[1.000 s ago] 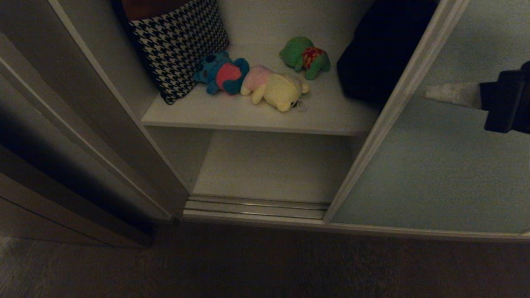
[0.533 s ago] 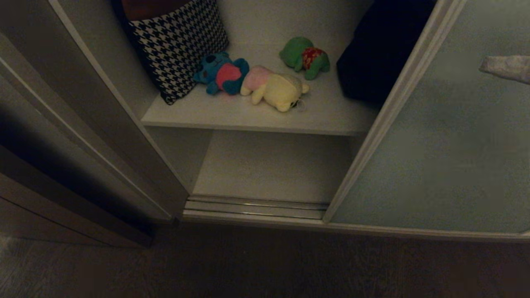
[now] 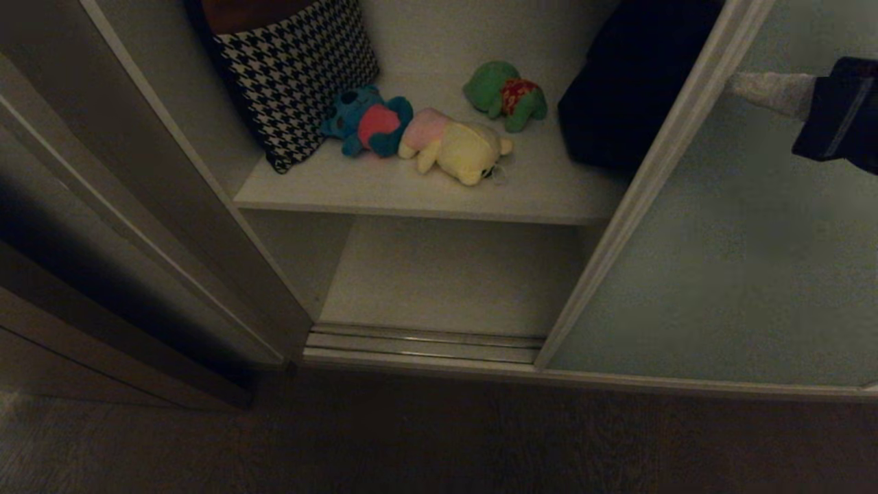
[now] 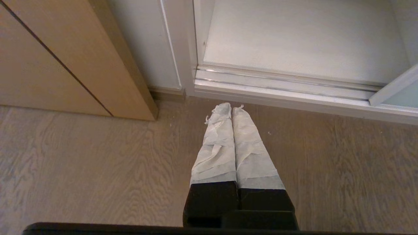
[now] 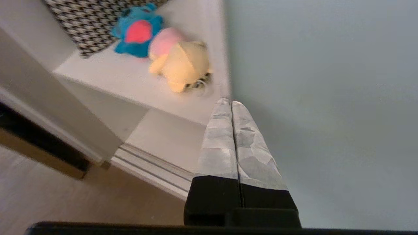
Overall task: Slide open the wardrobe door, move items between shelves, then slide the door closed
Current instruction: Close the door
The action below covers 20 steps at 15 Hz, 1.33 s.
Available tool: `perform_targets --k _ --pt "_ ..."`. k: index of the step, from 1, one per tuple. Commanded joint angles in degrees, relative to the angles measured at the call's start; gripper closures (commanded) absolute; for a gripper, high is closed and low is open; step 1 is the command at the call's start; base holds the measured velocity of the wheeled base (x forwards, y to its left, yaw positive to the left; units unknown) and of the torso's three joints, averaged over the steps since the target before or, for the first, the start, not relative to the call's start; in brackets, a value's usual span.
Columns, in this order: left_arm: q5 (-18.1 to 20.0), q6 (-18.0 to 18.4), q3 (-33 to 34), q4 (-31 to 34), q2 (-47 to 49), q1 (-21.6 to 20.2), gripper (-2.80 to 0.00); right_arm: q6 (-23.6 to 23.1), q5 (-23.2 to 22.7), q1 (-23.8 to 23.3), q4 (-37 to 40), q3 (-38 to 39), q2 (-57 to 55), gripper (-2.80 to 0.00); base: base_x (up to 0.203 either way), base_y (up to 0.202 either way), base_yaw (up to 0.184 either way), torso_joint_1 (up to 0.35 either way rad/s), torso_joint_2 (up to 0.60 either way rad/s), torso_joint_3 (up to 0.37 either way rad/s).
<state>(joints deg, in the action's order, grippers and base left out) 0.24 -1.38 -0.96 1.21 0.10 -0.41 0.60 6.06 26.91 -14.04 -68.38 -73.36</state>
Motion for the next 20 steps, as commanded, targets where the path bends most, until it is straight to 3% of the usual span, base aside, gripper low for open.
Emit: perform_targets --k 1,11,20 --pt "0.02 -0.03 0.00 0.02 -0.01 -0.02 0.00 0.02 0.09 -0.71 -0.46 -0.18 -2.59 0.00 0.000 0.000 0.000 0.000 0.00 0.000" --pt "0.02 0.06 0.00 0.02 -0.01 -0.02 0.00 -0.07 0.09 0.54 -5.61 -0.19 -7.53 0.00 0.000 0.000 0.000 0.000 0.00 0.000" --pt "0.02 -0.03 0.00 0.02 -0.01 -0.02 0.00 -0.34 0.27 11.02 -5.54 -5.40 -17.57 0.00 0.000 0.000 0.000 0.000 0.00 0.000"
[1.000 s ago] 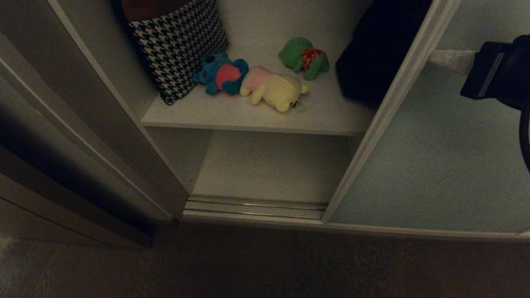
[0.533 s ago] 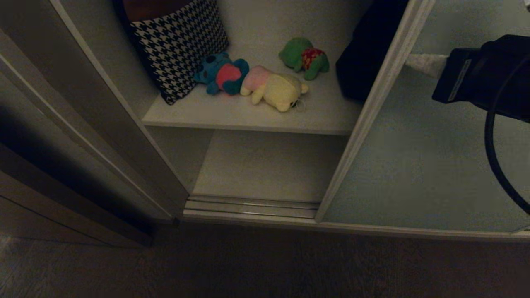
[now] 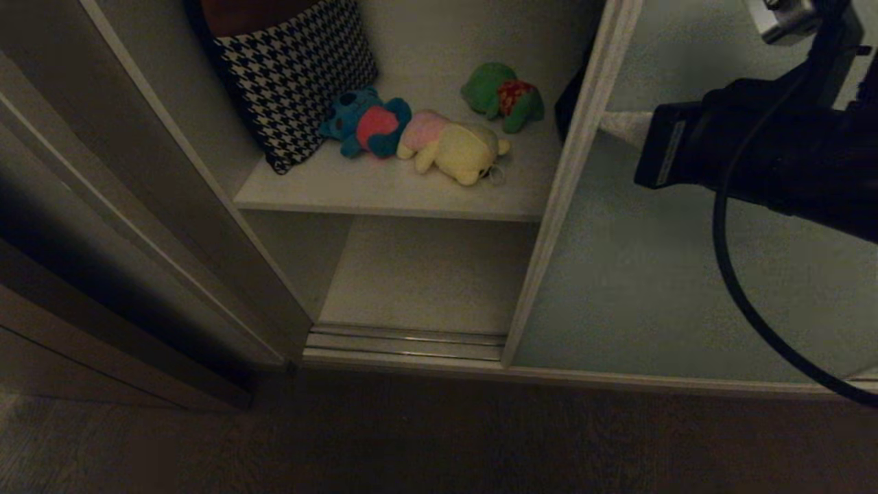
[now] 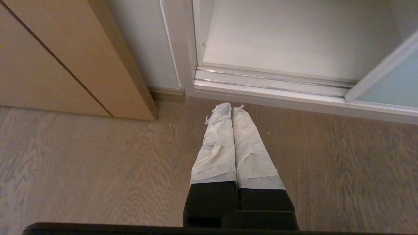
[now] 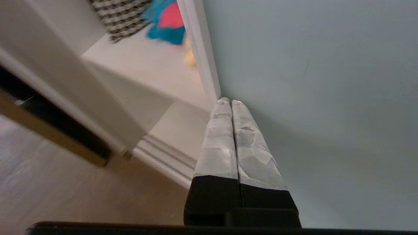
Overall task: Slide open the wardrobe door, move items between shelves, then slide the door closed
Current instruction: Close the door
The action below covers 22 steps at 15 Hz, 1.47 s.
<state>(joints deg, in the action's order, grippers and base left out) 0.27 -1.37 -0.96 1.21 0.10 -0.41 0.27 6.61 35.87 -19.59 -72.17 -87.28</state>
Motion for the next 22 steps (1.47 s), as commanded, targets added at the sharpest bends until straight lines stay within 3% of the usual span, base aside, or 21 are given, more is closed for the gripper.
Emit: perform_targets --k 1,9,14,17,22 --pt "0.00 0.05 0.00 0.02 -0.01 -0.02 0.00 -0.06 -0.28 3.11 0.00 -2.58 -4.92 0.00 0.000 0.000 0.000 0.000 0.00 0.000" --pt "0.00 0.05 0.00 0.02 -0.01 -0.02 0.00 -2.01 -0.30 14.26 -0.40 -2.20 -3.71 0.00 0.000 0.000 0.000 0.000 0.00 0.000" --pt "0.00 -0.03 0.00 0.02 0.08 -0.02 0.00 -5.28 -0.33 18.45 -1.00 5.87 6.85 0.00 0.000 0.000 0.000 0.000 0.00 0.000" --pt "0.00 -0.03 0.00 0.02 -0.01 -0.02 0.00 -5.48 -0.02 16.53 -0.46 8.18 12.96 0.00 0.000 0.000 0.000 0.000 0.00 0.000" --pt "0.00 -0.03 0.00 0.02 0.03 -0.02 0.00 -4.97 0.79 4.10 0.40 9.25 18.24 0.00 0.000 0.000 0.000 0.000 0.00 0.000"
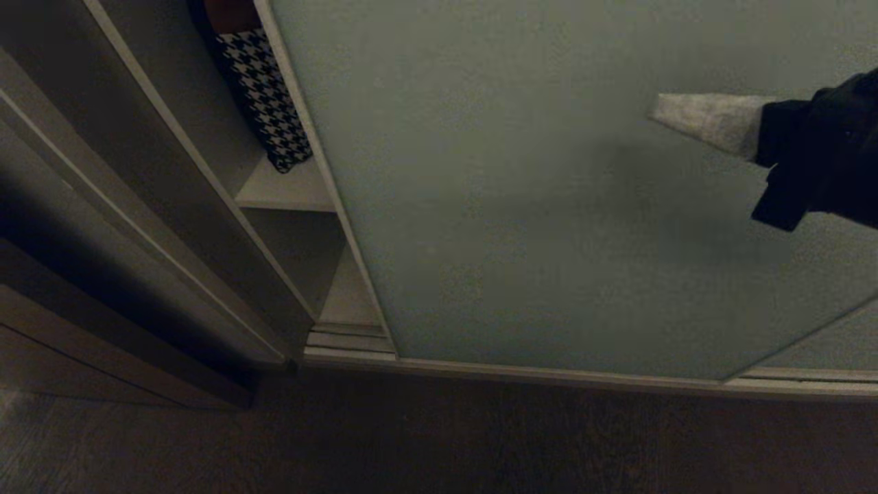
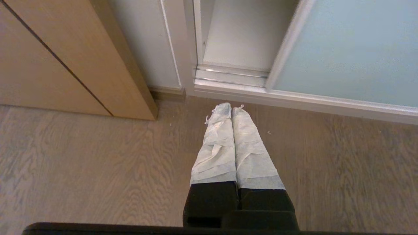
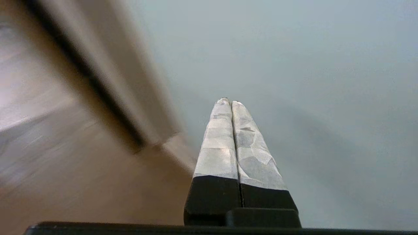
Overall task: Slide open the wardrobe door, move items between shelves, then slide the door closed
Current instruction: Close the door
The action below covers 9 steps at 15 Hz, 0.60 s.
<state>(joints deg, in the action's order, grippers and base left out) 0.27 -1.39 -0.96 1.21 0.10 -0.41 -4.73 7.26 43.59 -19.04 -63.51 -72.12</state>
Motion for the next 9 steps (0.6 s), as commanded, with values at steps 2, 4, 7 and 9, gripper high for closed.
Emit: perform_targets --k 2,4,7,9 --pt "0.00 0.02 0.00 0.02 -0.01 -0.02 0.00 0.08 0.13 -9.31 -0.19 1.20 4.84 0.00 0.000 0.000 0.000 0.000 0.00 0.000" --pt "0.00 -0.02 0.00 0.02 -0.01 -0.02 0.00 0.21 0.68 -15.14 -0.22 1.41 6.52 0.00 0.000 0.000 0.000 0.000 0.00 0.000" --pt "0.00 -0.02 0.00 0.02 0.00 -0.02 0.00 0.11 1.33 -21.87 -0.08 5.29 12.99 0.00 0.000 0.000 0.000 0.000 0.00 0.000" --pt "0.00 -0.02 0.00 0.02 -0.01 -0.02 0.00 0.11 1.40 -25.42 0.22 8.96 17.23 0.00 0.000 0.000 0.000 0.000 0.00 0.000"
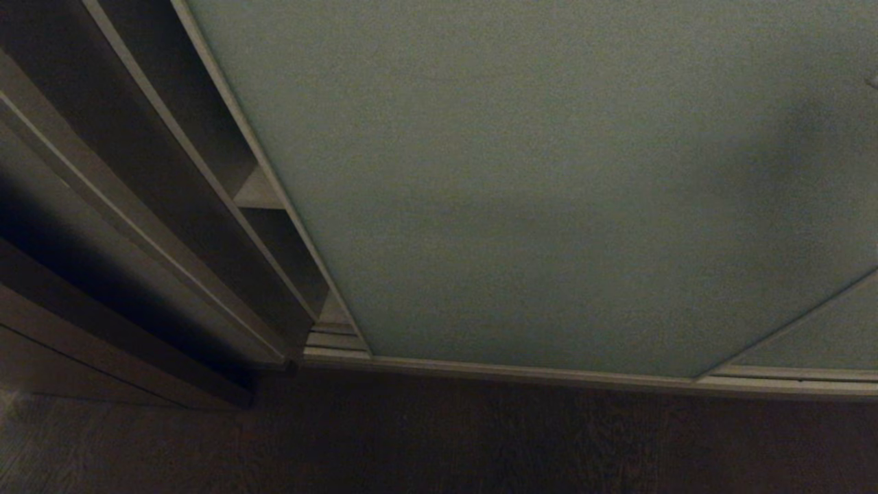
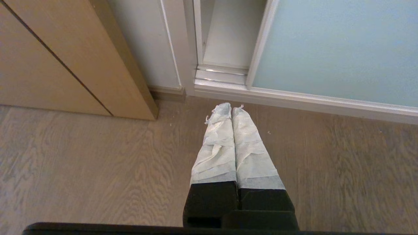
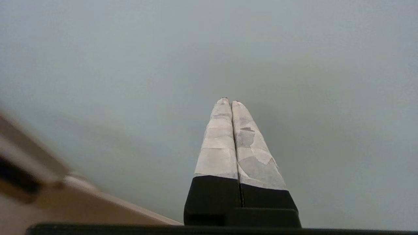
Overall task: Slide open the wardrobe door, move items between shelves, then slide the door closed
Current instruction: Close the door
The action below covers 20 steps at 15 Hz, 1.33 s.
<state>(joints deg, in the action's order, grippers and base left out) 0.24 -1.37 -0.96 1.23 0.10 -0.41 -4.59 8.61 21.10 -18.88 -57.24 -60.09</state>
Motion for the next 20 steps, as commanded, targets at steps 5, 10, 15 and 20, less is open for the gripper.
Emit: perform_targets --k 5,10,15,20 --pt "0.02 -0.04 0.00 0.00 0.06 -0.02 0.00 0.51 0.03 -19.35 0.06 9.23 12.24 0.00 0.000 0.000 0.000 0.000 0.00 0.000" --pt "0.02 -0.04 0.00 0.00 0.04 -0.02 0.00 8.13 2.32 -40.59 -1.79 10.33 11.04 0.00 0.000 0.000 0.000 0.000 0.00 0.000" --pt "0.02 -0.04 0.00 0.00 -0.01 -0.02 0.00 14.46 -7.15 -64.81 -6.73 6.59 0.56 0.00 0.000 0.000 0.000 0.000 0.00 0.000" --pt "0.02 -0.04 0.00 0.00 -0.01 -0.02 0.00 25.79 -26.83 -75.33 -7.53 -1.13 -7.81 0.00 0.000 0.000 0.000 0.000 0.00 0.000"
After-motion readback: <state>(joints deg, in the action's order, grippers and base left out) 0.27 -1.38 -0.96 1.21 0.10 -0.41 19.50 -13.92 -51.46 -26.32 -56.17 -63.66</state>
